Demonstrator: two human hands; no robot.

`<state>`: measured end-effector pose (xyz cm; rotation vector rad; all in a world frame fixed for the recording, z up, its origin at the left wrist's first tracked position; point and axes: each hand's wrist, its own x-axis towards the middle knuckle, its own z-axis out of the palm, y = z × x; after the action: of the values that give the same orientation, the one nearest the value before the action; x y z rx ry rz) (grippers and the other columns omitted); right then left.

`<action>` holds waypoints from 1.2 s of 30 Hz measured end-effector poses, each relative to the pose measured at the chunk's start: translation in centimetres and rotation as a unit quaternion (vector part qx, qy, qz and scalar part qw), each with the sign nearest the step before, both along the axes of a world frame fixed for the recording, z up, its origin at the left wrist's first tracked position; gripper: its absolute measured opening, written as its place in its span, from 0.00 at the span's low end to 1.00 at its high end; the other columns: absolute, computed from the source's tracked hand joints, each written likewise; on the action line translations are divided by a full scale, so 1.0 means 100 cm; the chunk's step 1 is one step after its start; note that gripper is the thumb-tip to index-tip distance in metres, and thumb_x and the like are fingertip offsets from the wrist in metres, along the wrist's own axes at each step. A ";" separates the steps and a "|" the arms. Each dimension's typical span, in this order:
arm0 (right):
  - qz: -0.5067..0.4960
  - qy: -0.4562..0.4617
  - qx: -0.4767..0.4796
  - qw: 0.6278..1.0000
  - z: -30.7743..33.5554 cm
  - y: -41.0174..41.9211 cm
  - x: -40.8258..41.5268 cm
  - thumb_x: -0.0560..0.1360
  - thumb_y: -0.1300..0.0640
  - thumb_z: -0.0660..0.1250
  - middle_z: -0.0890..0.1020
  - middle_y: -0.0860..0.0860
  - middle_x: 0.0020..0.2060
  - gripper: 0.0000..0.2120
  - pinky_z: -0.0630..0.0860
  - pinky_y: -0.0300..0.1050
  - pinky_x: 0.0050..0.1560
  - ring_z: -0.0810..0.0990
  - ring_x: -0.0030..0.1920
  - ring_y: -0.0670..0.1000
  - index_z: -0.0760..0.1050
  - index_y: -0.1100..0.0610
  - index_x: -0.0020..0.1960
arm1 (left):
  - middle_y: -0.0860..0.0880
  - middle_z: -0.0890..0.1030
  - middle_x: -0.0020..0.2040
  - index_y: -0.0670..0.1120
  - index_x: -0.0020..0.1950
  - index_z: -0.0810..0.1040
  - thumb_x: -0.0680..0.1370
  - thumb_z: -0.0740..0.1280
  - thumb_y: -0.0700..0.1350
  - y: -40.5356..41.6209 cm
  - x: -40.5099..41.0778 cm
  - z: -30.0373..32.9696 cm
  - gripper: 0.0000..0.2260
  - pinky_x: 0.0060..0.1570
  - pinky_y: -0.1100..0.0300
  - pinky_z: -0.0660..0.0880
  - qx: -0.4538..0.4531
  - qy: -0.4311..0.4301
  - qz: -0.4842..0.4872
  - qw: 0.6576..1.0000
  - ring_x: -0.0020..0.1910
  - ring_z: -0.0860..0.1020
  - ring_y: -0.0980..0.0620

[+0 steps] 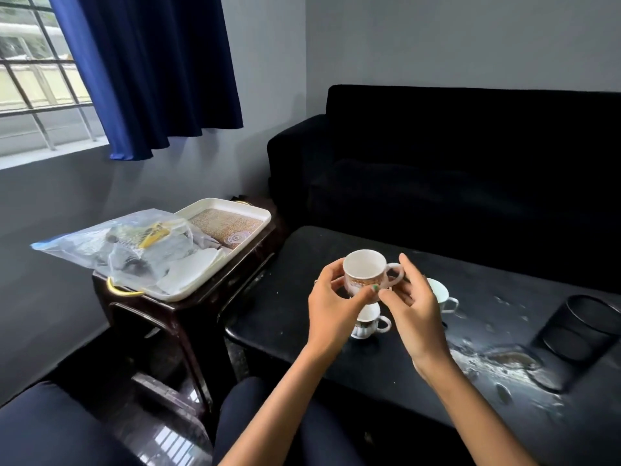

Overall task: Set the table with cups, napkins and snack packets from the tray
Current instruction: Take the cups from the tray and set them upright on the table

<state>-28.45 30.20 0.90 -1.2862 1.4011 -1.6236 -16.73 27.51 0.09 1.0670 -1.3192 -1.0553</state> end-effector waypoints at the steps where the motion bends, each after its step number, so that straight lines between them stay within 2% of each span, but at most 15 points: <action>1: -0.001 -0.016 0.000 1.000 -0.004 0.004 -0.005 0.74 0.68 0.64 0.75 0.48 0.60 0.29 0.75 0.31 0.51 0.77 0.55 0.37 0.62 0.53 0.72 | 0.61 0.79 0.56 0.56 0.60 0.74 0.68 0.76 0.45 0.004 -0.006 -0.003 0.23 0.45 0.78 0.71 0.000 -0.008 -0.007 1.000 0.54 0.76 0.68; 3: -0.015 -0.043 -0.005 0.999 -0.013 0.013 -0.016 0.73 0.70 0.64 0.75 0.47 0.61 0.29 0.74 0.28 0.51 0.76 0.56 0.35 0.63 0.53 0.70 | 0.62 0.78 0.56 0.56 0.61 0.73 0.69 0.75 0.44 0.011 -0.018 -0.011 0.23 0.45 0.79 0.70 0.002 -0.022 -0.020 1.000 0.55 0.75 0.68; 5: -0.033 -0.057 -0.010 0.998 -0.024 0.021 -0.028 0.72 0.72 0.63 0.75 0.49 0.62 0.27 0.74 0.35 0.57 0.75 0.60 0.41 0.65 0.53 0.66 | 0.64 0.77 0.54 0.56 0.61 0.72 0.71 0.74 0.42 0.016 -0.032 -0.018 0.22 0.44 0.80 0.69 0.007 -0.038 -0.038 0.999 0.54 0.74 0.71; 7: -0.044 -0.061 -0.002 0.997 -0.036 0.029 -0.038 0.71 0.74 0.62 0.77 0.47 0.58 0.25 0.73 0.41 0.59 0.77 0.58 0.41 0.68 0.49 0.59 | 0.68 0.77 0.51 0.58 0.59 0.71 0.72 0.73 0.40 0.022 -0.044 -0.025 0.21 0.45 0.79 0.70 0.016 -0.044 -0.070 0.996 0.52 0.74 0.73; 9: -0.059 -0.068 0.009 0.996 -0.048 0.034 -0.048 0.70 0.76 0.62 0.80 0.40 0.50 0.25 0.75 0.36 0.53 0.78 0.53 0.37 0.68 0.48 0.56 | 0.68 0.79 0.50 0.61 0.57 0.71 0.72 0.72 0.41 0.027 -0.056 -0.031 0.21 0.50 0.73 0.73 0.027 -0.048 -0.106 0.993 0.53 0.76 0.68; 11: -0.073 -0.079 0.020 0.994 -0.059 0.039 -0.058 0.70 0.76 0.62 0.82 0.38 0.45 0.24 0.74 0.28 0.46 0.79 0.48 0.34 0.67 0.52 0.58 | 0.65 0.80 0.50 0.64 0.55 0.72 0.68 0.72 0.50 0.032 -0.068 -0.037 0.19 0.52 0.70 0.74 0.033 -0.058 -0.126 0.990 0.53 0.78 0.66; 14: -0.088 -0.109 0.040 0.989 -0.075 0.043 -0.070 0.70 0.77 0.61 0.78 0.42 0.49 0.25 0.72 0.23 0.43 0.78 0.46 0.31 0.65 0.54 0.60 | 0.65 0.81 0.50 0.67 0.53 0.71 0.64 0.69 0.57 0.036 -0.082 -0.049 0.19 0.53 0.68 0.75 0.045 -0.079 -0.149 0.985 0.51 0.78 0.66; 17: -0.093 -0.124 0.067 0.986 -0.088 0.044 -0.080 0.71 0.77 0.60 0.75 0.41 0.52 0.26 0.71 0.22 0.43 0.77 0.47 0.28 0.64 0.53 0.60 | 0.71 0.79 0.48 0.69 0.52 0.69 0.67 0.70 0.52 0.034 -0.092 -0.063 0.19 0.50 0.76 0.71 0.056 -0.106 -0.160 0.980 0.50 0.76 0.71; 20: -0.095 -0.132 0.088 0.983 -0.101 0.044 -0.088 0.71 0.76 0.60 0.74 0.38 0.53 0.27 0.70 0.29 0.51 0.74 0.58 0.35 0.64 0.51 0.60 | 0.66 0.78 0.53 0.65 0.59 0.68 0.72 0.71 0.43 0.029 -0.100 -0.077 0.24 0.54 0.71 0.71 0.064 -0.126 -0.163 0.976 0.55 0.76 0.67; 22: -0.098 -0.135 0.100 0.981 -0.107 0.043 -0.091 0.71 0.75 0.60 0.72 0.35 0.54 0.26 0.67 0.34 0.56 0.71 0.62 0.40 0.65 0.50 0.61 | 0.65 0.76 0.55 0.61 0.64 0.67 0.73 0.71 0.43 0.027 -0.103 -0.083 0.25 0.59 0.66 0.70 0.067 -0.138 -0.159 0.975 0.59 0.74 0.62; 25: -0.096 -0.142 0.108 0.979 -0.113 0.044 -0.093 0.71 0.75 0.61 0.73 0.35 0.53 0.26 0.69 0.33 0.54 0.72 0.59 0.38 0.68 0.45 0.56 | 0.69 0.76 0.54 0.66 0.60 0.66 0.73 0.72 0.45 0.027 -0.105 -0.090 0.24 0.56 0.70 0.69 0.071 -0.157 -0.154 0.973 0.58 0.73 0.65; 28: -0.094 -0.145 0.112 0.979 -0.116 0.047 -0.091 0.71 0.76 0.60 0.73 0.34 0.52 0.27 0.67 0.37 0.61 0.71 0.60 0.39 0.68 0.44 0.53 | 0.61 0.76 0.61 0.59 0.67 0.65 0.73 0.72 0.46 0.027 -0.105 -0.097 0.27 0.59 0.70 0.68 0.088 -0.152 -0.153 0.973 0.62 0.73 0.63; 32: -0.092 -0.113 0.117 0.982 -0.119 0.048 -0.088 0.71 0.76 0.60 0.71 0.35 0.56 0.29 0.63 0.43 0.67 0.68 0.65 0.42 0.66 0.43 0.56 | 0.56 0.73 0.66 0.51 0.74 0.61 0.73 0.71 0.40 0.024 -0.104 -0.102 0.32 0.63 0.69 0.66 0.105 -0.151 -0.160 0.970 0.66 0.71 0.61; 34: -0.095 -0.102 0.122 0.983 -0.120 0.048 -0.087 0.71 0.76 0.59 0.70 0.38 0.59 0.30 0.63 0.43 0.66 0.66 0.67 0.45 0.64 0.45 0.60 | 0.55 0.72 0.69 0.50 0.75 0.59 0.73 0.70 0.39 0.023 -0.104 -0.103 0.34 0.66 0.67 0.65 0.114 -0.152 -0.161 0.968 0.67 0.69 0.61; 36: -0.096 -0.098 0.124 0.983 -0.120 0.048 -0.087 0.71 0.77 0.59 0.69 0.36 0.58 0.31 0.62 0.41 0.65 0.66 0.68 0.45 0.63 0.45 0.60 | 0.55 0.69 0.71 0.50 0.76 0.56 0.73 0.70 0.39 0.024 -0.104 -0.103 0.36 0.68 0.65 0.63 0.122 -0.150 -0.166 0.967 0.69 0.67 0.61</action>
<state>-37.15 34.96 -11.10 -0.8481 1.5830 -1.5897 -27.12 29.90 -10.25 1.2528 -1.6844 -1.3728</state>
